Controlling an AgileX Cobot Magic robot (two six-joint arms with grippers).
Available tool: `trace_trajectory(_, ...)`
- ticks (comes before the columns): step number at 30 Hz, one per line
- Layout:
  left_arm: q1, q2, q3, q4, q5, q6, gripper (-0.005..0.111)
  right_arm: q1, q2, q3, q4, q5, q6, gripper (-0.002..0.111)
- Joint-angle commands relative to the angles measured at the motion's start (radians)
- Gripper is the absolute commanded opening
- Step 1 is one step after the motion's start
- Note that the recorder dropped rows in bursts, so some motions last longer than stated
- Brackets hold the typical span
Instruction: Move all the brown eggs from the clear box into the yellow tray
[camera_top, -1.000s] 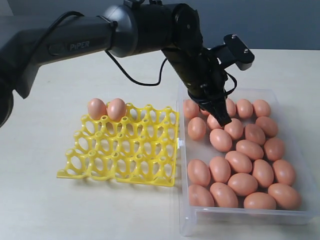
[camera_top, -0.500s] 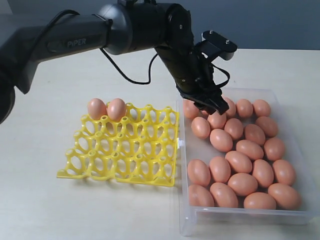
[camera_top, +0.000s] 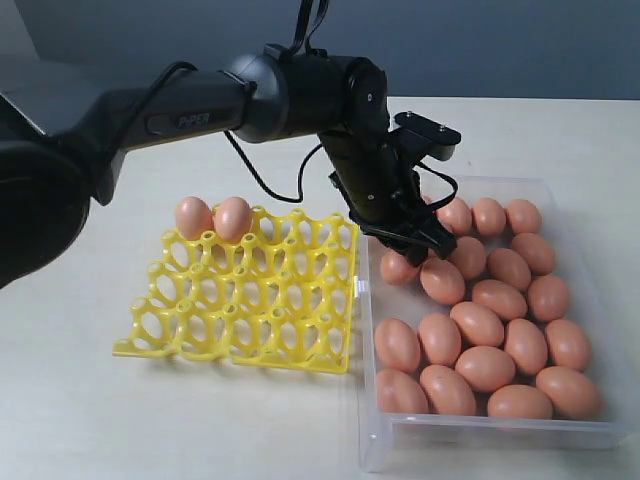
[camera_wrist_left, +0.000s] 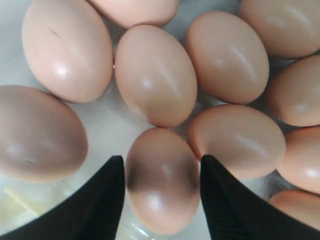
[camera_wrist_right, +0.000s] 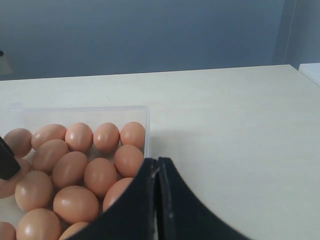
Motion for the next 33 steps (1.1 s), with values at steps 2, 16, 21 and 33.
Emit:
trace_trajectory(2,0.001,0.002,-0.004,0.012,-0.001,-0.026,0.046,0.0,-0.004,0.002,-0.001,-0.007,-0.005,-0.001)
trace_trajectory(16,0.001,0.078,-0.013,0.058,0.075,-0.051,0.054,0.0,-0.004,0.002,-0.001,-0.007,-0.005,-0.001)
trace_trajectory(21,0.001,0.078,-0.03,0.064,0.077,-0.051,0.043,0.0,-0.004,0.002,-0.001,-0.007,-0.005,-0.001)
trace_trajectory(33,0.001,0.076,-0.162,0.088,0.151,-0.041,0.018,0.0,-0.004,0.002,-0.001,-0.007,-0.005,-0.001)
